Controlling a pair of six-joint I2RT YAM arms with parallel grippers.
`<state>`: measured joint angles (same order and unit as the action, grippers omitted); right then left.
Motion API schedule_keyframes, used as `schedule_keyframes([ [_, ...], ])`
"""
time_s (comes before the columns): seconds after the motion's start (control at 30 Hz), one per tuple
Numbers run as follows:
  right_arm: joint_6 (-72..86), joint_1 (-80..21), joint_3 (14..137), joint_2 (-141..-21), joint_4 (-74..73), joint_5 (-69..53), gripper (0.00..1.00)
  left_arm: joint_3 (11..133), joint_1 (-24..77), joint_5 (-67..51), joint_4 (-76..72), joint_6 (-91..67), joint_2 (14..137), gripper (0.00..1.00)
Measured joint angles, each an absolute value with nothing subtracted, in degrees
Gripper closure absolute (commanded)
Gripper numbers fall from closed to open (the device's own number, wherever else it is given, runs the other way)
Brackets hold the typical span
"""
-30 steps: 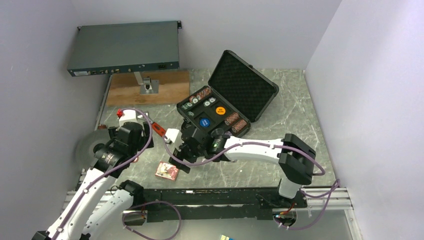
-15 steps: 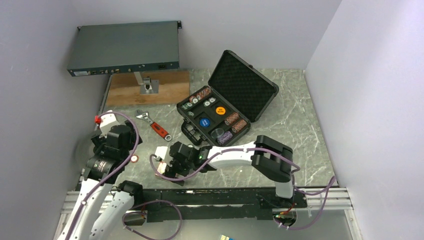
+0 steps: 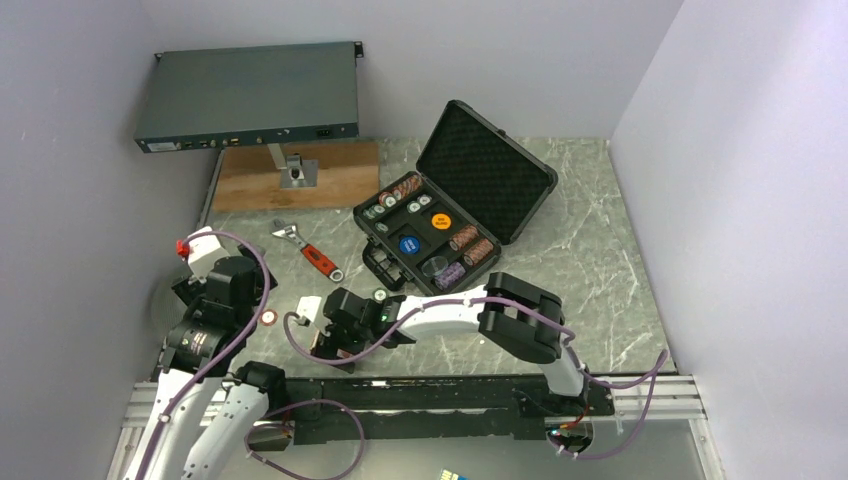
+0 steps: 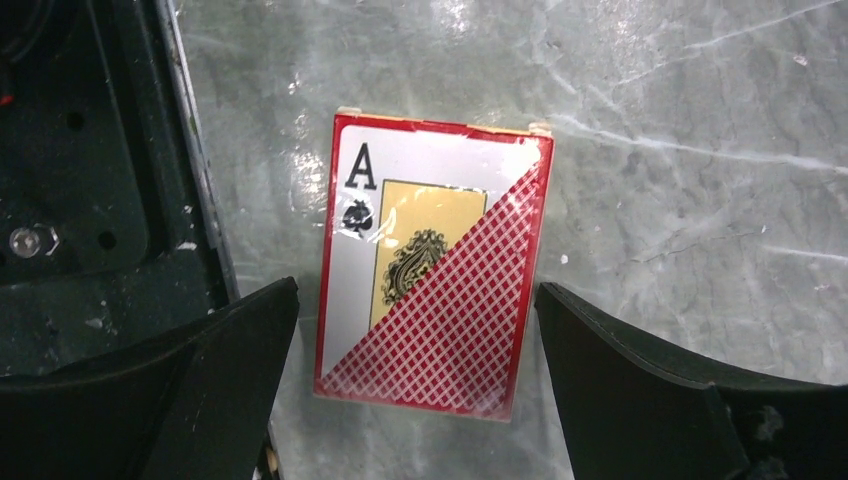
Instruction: Pack up texas hold em set
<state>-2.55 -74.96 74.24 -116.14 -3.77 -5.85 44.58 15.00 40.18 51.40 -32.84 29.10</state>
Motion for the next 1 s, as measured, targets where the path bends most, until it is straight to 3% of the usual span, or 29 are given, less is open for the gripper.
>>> schedule_keyframes([
  [0.5, -0.5, -75.0, 78.3, -119.3, -4.0, -4.3, 0.09, 44.6, 15.0, 40.2, 51.5, -32.7, 29.0, 0.00],
  [0.63, 0.5, -75.0, 78.4, -119.4, -4.0, -3.9, 0.18, 44.6, 15.0, 40.2, 51.5, -32.6, 29.0, 0.00],
  [0.73, 1.4, -74.8, 78.4, -119.4, -3.9, -3.5, 0.19, 44.6, 15.0, 40.1, 51.5, -32.6, 28.9, 0.00],
  [0.9, 3.2, -74.8, 78.5, -119.4, -3.9, -3.3, 0.05, 44.6, 15.0, 40.1, 51.5, -32.6, 28.9, 0.00],
  [1.0, 3.9, -74.8, 78.6, -119.4, -4.0, -2.9, 0.04, 44.6, 15.0, 40.1, 51.5, -32.6, 28.6, 0.00],
])
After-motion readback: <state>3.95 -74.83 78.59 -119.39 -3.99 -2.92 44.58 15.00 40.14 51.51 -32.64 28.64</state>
